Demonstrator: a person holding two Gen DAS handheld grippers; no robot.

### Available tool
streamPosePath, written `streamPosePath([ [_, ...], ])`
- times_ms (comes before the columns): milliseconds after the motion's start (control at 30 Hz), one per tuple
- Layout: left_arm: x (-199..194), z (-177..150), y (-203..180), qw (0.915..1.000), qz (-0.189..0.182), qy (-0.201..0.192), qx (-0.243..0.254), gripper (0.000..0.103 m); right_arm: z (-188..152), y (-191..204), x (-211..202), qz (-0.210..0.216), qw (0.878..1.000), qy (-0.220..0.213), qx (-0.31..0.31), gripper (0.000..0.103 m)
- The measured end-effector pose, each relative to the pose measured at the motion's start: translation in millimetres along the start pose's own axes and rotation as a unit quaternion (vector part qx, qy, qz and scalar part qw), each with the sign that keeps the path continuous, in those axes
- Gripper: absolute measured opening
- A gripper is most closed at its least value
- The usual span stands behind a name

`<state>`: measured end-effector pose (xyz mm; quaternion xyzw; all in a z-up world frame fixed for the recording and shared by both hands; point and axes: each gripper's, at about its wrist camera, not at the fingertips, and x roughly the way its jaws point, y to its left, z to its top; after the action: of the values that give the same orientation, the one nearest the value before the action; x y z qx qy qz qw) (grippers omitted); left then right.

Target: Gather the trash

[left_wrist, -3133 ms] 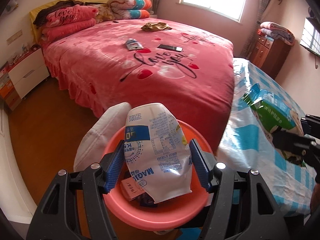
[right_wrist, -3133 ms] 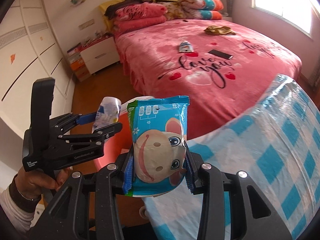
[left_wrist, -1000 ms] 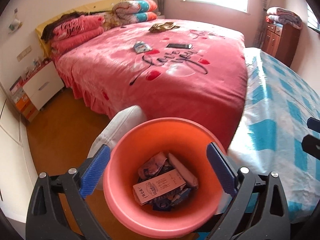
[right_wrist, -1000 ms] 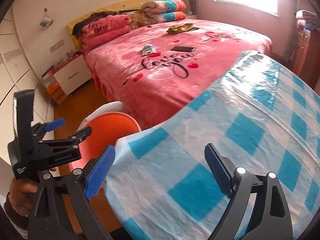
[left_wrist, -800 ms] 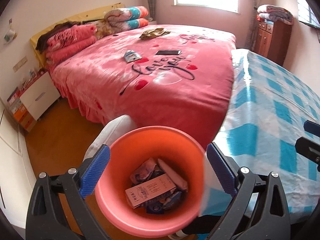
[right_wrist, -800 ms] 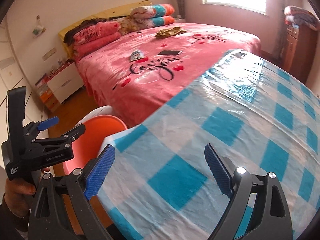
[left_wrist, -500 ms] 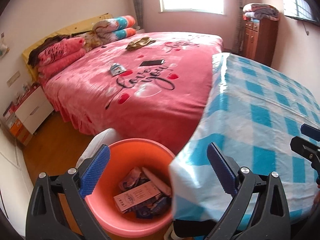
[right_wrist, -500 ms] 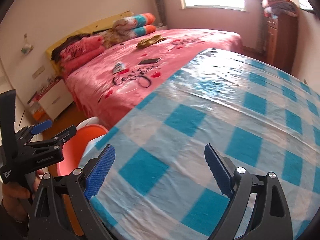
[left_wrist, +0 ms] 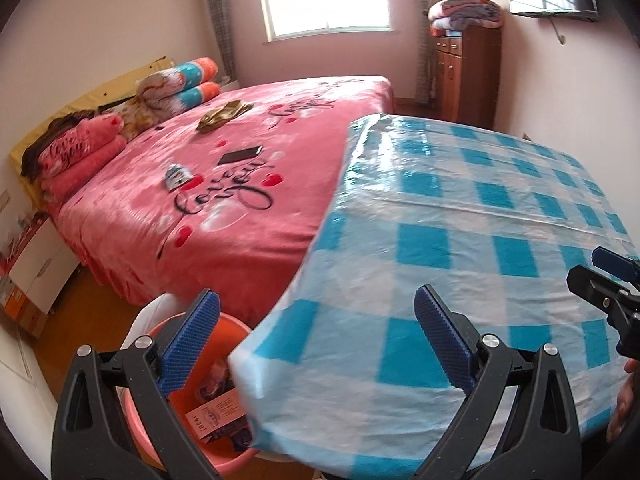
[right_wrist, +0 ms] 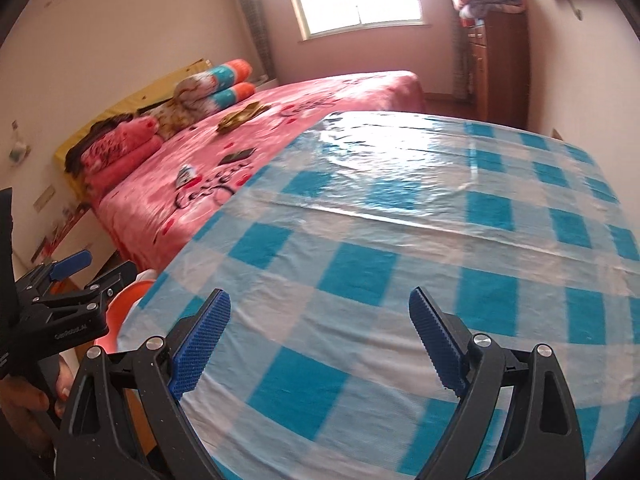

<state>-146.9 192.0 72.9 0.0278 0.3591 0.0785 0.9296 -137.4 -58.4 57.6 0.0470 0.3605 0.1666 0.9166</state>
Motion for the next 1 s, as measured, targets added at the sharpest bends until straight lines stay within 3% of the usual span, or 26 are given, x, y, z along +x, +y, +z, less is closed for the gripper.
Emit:
streamPosePath([
  [467,-25,17,-68,0.9972,-0.052,-0.041,0.034,0.099,-11,-61,-54,-0.063,0.996,-0.056,0.039,0.090],
  [667,-33,22,-86,0.9937,-0.096,-0.051,0.027,0.099,-14,-80,-77,-0.085,0.992,-0.079,0.056,0.090],
  [1000,-61,30,-113,0.9890,-0.102,-0.094,0.051,0.099,-16,-105,-112,-0.132,0.981,-0.122,0.070,0.090],
])
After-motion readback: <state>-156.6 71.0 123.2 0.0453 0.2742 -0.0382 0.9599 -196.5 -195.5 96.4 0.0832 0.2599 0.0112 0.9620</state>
